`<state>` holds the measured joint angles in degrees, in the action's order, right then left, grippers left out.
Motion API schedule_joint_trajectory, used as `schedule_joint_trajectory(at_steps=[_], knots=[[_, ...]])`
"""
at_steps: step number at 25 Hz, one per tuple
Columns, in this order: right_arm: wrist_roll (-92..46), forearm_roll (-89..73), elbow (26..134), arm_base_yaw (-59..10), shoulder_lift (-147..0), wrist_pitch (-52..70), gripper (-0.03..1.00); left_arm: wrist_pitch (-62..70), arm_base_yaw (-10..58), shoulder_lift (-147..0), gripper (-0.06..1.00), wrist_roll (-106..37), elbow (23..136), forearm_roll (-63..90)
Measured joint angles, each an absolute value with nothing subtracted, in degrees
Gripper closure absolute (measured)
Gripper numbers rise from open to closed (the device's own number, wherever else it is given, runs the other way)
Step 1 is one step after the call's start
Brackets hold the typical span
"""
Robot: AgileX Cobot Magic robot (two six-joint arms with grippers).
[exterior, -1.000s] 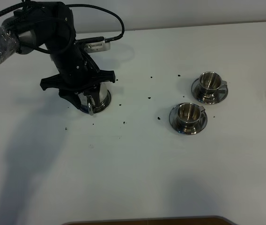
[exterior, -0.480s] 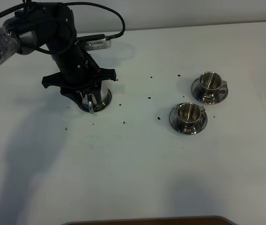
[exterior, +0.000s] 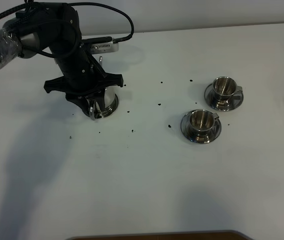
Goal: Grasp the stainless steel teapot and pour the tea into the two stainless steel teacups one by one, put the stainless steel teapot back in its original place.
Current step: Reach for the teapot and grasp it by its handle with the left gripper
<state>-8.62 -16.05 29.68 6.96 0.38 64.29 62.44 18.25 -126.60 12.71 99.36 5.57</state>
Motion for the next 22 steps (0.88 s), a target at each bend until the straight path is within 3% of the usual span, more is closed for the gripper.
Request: schedule_joint_trajectory(at_steps=[7, 22], knots=[[-8.6, -16.1, 29.7, 7.0, 0.4, 64.3, 0.55, 62.4, 18.3, -126.6, 0.6, 12.3, 99.4, 5.4], [-8.6, -16.1, 29.7, 7.0, 0.4, 64.3, 0.55, 63.6, 18.6, -126.6, 0.57, 11.2, 99.4, 4.0]])
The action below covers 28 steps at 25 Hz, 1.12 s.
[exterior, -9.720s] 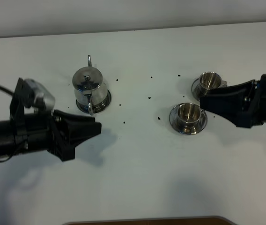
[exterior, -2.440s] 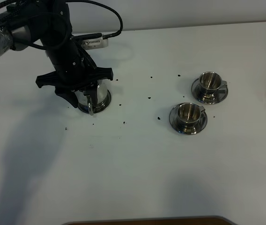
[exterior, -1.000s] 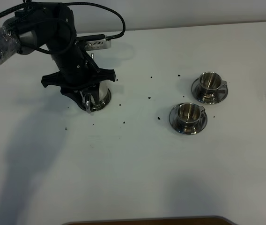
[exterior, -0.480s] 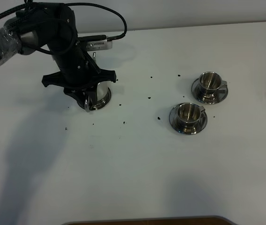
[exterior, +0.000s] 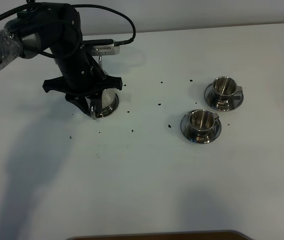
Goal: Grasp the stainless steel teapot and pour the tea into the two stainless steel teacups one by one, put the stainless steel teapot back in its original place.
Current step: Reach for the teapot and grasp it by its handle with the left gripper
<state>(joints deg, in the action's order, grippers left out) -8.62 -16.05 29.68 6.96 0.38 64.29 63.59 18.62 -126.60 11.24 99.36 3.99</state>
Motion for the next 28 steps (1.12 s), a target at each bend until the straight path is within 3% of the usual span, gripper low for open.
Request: schedule_joint_trajectory(at_steps=[28], knots=[[-8.6, -16.1, 29.7, 7.0, 0.4, 64.3, 0.55, 62.7, 18.6, -128.4, 0.54, 8.7, 99.5, 3.1]])
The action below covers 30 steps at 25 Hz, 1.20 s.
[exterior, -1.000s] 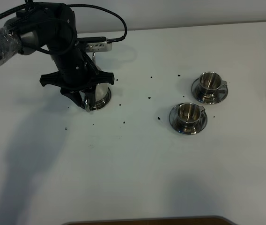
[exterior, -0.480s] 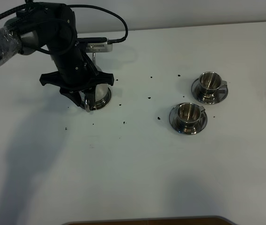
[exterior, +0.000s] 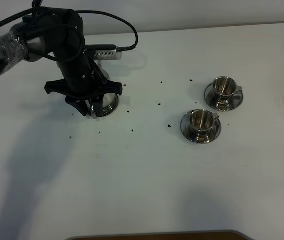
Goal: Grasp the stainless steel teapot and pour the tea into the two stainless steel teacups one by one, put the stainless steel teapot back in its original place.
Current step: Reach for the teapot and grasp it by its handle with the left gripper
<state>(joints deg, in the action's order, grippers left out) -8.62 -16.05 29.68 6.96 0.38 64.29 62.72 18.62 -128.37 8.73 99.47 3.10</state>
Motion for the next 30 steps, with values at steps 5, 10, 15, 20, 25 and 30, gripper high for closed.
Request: schedule_joint_trajectory(at_steps=[5, 10, 15, 20, 25, 30], knots=[[-8.6, -16.1, 29.7, 7.0, 0.4, 64.3, 0.55, 62.7, 18.6, -128.4, 0.54, 8.5, 99.5, 3.1], [-8.6, -16.1, 29.7, 7.0, 0.4, 64.3, 0.55, 62.7, 18.6, -128.4, 0.61, 8.5, 99.5, 3.1], [-8.6, -16.1, 29.7, 7.0, 0.4, 64.3, 0.55, 62.4, 18.6, -128.4, 0.7, 8.3, 99.5, 3.0], [-8.6, -16.1, 29.7, 7.0, 0.4, 64.3, 0.55, 62.1, 18.6, -128.4, 0.7, 8.3, 99.5, 3.0], [-8.6, -16.1, 29.7, 7.0, 0.4, 64.3, 0.55, 61.5, 18.6, -128.4, 0.7, 7.9, 99.5, 3.0], [-8.6, -16.1, 29.7, 7.0, 0.4, 64.3, 0.55, 61.3, 18.6, -128.3, 0.7, 7.0, 99.5, 3.0]])
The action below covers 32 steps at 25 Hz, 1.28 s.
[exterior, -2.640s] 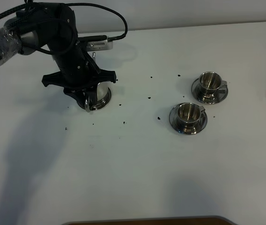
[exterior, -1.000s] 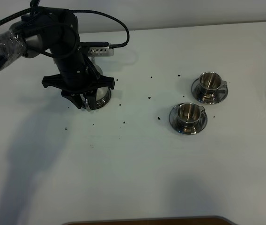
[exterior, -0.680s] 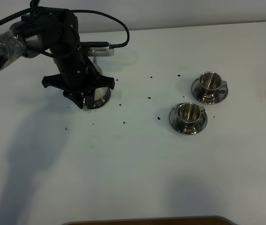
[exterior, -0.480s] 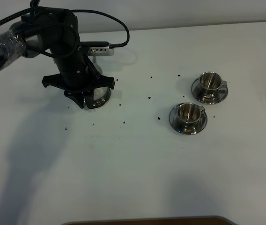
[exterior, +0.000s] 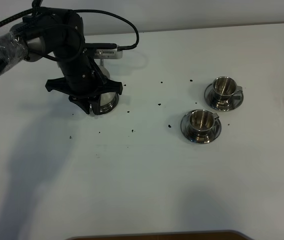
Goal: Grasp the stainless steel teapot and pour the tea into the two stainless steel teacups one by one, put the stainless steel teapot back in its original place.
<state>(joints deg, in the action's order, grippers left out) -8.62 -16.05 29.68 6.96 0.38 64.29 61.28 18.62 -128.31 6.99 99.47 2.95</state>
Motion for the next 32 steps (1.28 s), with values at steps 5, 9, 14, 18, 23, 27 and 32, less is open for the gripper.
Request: schedule_joint_trajectory(at_steps=[5, 9, 14, 18, 23, 27, 32], knots=[[-8.6, -16.1, 29.7, 7.0, 0.4, 64.3, 0.55, 61.2, 18.6, -128.3, 0.7, 6.8, 99.5, 2.8], [-8.6, -16.1, 29.7, 7.0, 0.4, 64.3, 0.55, 61.1, 18.6, -128.3, 0.7, 6.7, 99.5, 2.7], [-8.6, -16.1, 29.7, 7.0, 0.4, 64.3, 0.55, 60.8, 18.6, -126.9, 0.7, 6.5, 99.5, 2.0], [-8.6, -16.1, 29.7, 7.0, 0.4, 64.3, 0.55, 61.2, 18.6, -126.2, 0.7, 6.5, 99.5, 1.0], [-8.6, -16.1, 29.7, 7.0, 0.4, 64.3, 0.55, 60.7, 18.6, -126.2, 0.7, 6.5, 99.5, 0.7], [-8.6, -16.1, 29.7, 7.0, 0.4, 64.3, 0.55, 60.4, 18.9, -126.1, 0.7, 4.7, 99.5, 0.6], [-8.6, -16.1, 29.7, 7.0, 0.4, 64.3, 0.55, 58.7, 19.9, -124.0, 0.7, -2.5, 99.5, 0.7]])
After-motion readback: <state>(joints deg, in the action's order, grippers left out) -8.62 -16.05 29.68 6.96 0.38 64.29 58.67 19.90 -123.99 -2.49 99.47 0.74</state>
